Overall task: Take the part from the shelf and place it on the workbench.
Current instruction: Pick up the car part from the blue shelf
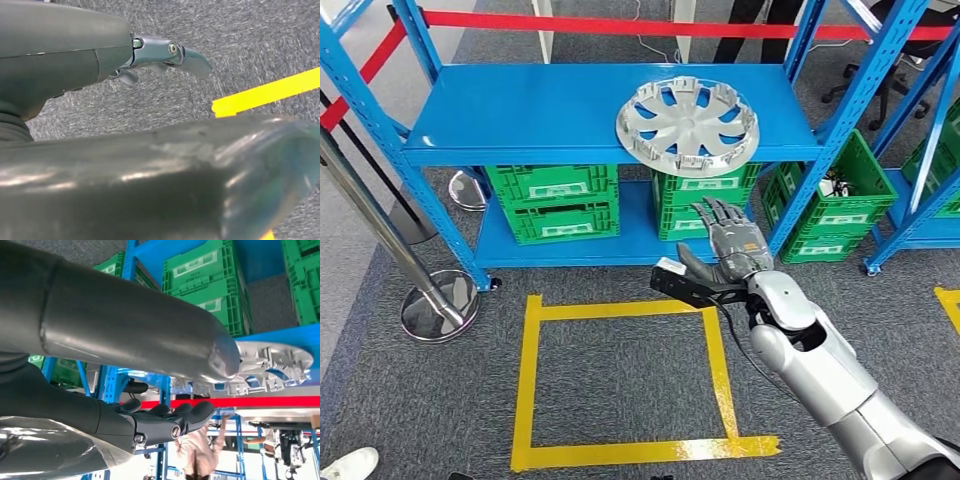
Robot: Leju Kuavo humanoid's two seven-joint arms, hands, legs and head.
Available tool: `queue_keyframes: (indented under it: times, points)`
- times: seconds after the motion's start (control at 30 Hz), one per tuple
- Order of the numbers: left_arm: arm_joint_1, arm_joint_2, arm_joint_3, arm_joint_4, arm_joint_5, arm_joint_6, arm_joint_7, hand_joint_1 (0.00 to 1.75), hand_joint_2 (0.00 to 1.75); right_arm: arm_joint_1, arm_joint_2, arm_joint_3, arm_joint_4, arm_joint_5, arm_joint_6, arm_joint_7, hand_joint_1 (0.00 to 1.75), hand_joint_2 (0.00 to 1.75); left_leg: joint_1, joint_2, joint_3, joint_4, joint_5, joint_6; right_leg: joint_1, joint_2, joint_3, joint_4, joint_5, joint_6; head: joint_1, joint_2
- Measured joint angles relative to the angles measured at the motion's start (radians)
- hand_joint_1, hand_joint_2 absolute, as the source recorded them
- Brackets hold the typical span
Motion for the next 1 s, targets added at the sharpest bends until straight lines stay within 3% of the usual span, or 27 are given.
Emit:
queue_keyframes:
  times: [0.07,0.13,0.2,0.3,0.37,0.43,0.47,0.5,0.6,0.67,0.77,0.83,0.93,0.97,1.0]
  points:
    - [0.000,0.000,0.000,0.000,0.000,0.000,0.000,0.00,0.00,0.000,-0.001,-0.003,0.000,0.000,0.000,-0.001,0.00,0.00,-0.001,0.000,0.023,0.000,-0.018,-0.003,0.002,-0.001,0.027,-0.121,0.102,-0.009,0.000,0.000]
    - [-0.003,0.000,0.000,0.000,0.000,0.000,0.000,0.00,0.00,-0.002,-0.001,-0.006,0.001,0.000,0.002,-0.004,0.00,0.00,-0.002,0.000,0.038,0.000,-0.034,-0.012,0.008,-0.003,0.059,-0.223,0.142,-0.020,-0.003,0.000]
    - [-0.005,-0.001,0.000,0.001,0.000,0.000,0.000,0.00,0.00,-0.002,-0.001,-0.006,0.002,0.000,0.004,-0.007,0.00,0.00,-0.005,0.001,0.048,0.005,-0.042,-0.025,0.012,-0.005,0.072,-0.251,0.131,-0.033,-0.007,0.000]
    - [-0.008,0.000,0.000,0.001,0.000,0.000,0.000,0.00,0.00,-0.002,-0.001,-0.005,0.002,0.001,0.005,-0.009,0.00,0.00,-0.005,0.002,0.047,0.034,-0.057,-0.042,0.005,-0.004,0.101,-0.262,0.131,-0.051,-0.010,0.000]
    - [-0.011,0.000,0.000,0.002,0.000,0.000,0.000,0.00,0.00,-0.004,-0.001,-0.003,0.002,0.002,0.005,-0.011,0.00,0.00,-0.001,0.002,-0.005,0.133,-0.089,-0.052,0.002,-0.004,0.117,-0.264,0.121,-0.057,-0.011,0.000]
    - [-0.011,0.001,0.000,0.002,0.000,0.001,0.000,0.00,0.00,-0.002,-0.001,0.001,0.003,0.003,0.005,-0.014,0.00,0.00,0.002,0.002,-0.084,0.249,-0.130,-0.060,0.002,-0.003,0.131,-0.264,0.108,-0.060,-0.012,0.000]
    - [-0.010,0.001,0.000,0.002,0.000,0.001,0.000,0.00,0.00,0.001,-0.001,0.002,0.004,0.003,0.006,-0.014,0.00,0.00,0.003,0.002,-0.111,0.274,-0.134,-0.062,0.002,-0.002,0.140,-0.264,0.100,-0.060,-0.012,0.000]
    - [-0.008,0.001,0.000,0.002,0.000,0.001,0.000,0.00,0.00,0.002,-0.001,0.004,0.005,0.003,0.006,-0.015,0.00,0.00,0.003,0.002,-0.123,0.266,-0.117,-0.061,0.002,-0.001,0.151,-0.264,0.092,-0.059,-0.012,0.000]
    - [-0.006,0.002,0.000,0.002,-0.001,0.001,0.000,0.00,0.00,0.003,0.000,0.007,0.007,0.004,0.006,-0.017,0.00,0.00,0.001,0.003,-0.091,0.105,0.011,-0.052,0.002,-0.001,0.189,-0.265,0.065,-0.053,-0.012,0.000]
    - [-0.005,0.002,0.000,0.003,-0.001,0.001,0.000,0.00,0.00,0.001,0.000,0.010,0.009,0.004,0.007,-0.018,0.00,0.00,-0.005,0.003,-0.075,0.036,0.036,-0.039,0.004,-0.001,0.201,-0.268,0.051,-0.042,-0.013,0.000]
    - [-0.004,0.001,0.000,0.003,0.000,0.001,0.001,0.00,0.00,0.000,0.000,0.012,0.010,0.005,0.009,-0.019,0.00,0.00,-0.006,0.003,-0.060,0.020,0.035,-0.019,0.005,0.000,0.210,-0.255,0.041,-0.021,-0.010,0.000]
    - [-0.006,0.000,0.000,0.004,0.000,0.001,0.000,0.00,0.00,-0.004,0.000,0.013,0.010,0.006,0.010,-0.020,0.00,0.00,-0.002,0.002,-0.043,0.015,0.029,-0.007,0.003,-0.001,0.190,-0.207,0.016,-0.012,-0.007,0.000]
    - [-0.010,0.000,0.000,0.004,0.000,0.003,0.001,0.00,0.00,-0.003,0.001,0.017,0.013,0.006,0.010,-0.022,0.00,0.00,-0.001,0.000,-0.030,0.014,0.016,0.002,0.001,-0.001,0.077,-0.032,-0.049,-0.004,-0.004,0.000]
    - [-0.009,0.000,0.000,0.004,0.000,0.003,0.001,0.00,0.00,0.001,0.001,0.020,0.014,0.006,0.010,-0.023,0.00,0.00,-0.002,0.000,-0.024,0.014,0.010,0.002,0.001,-0.001,0.042,0.006,-0.051,-0.003,-0.004,0.000]
    - [-0.007,0.000,0.000,0.004,0.000,0.003,0.001,0.00,0.00,0.004,0.001,0.023,0.016,0.006,0.010,-0.023,0.00,0.00,-0.002,-0.001,-0.017,0.014,0.003,0.001,0.001,-0.002,0.022,0.010,-0.033,-0.003,-0.003,0.000]
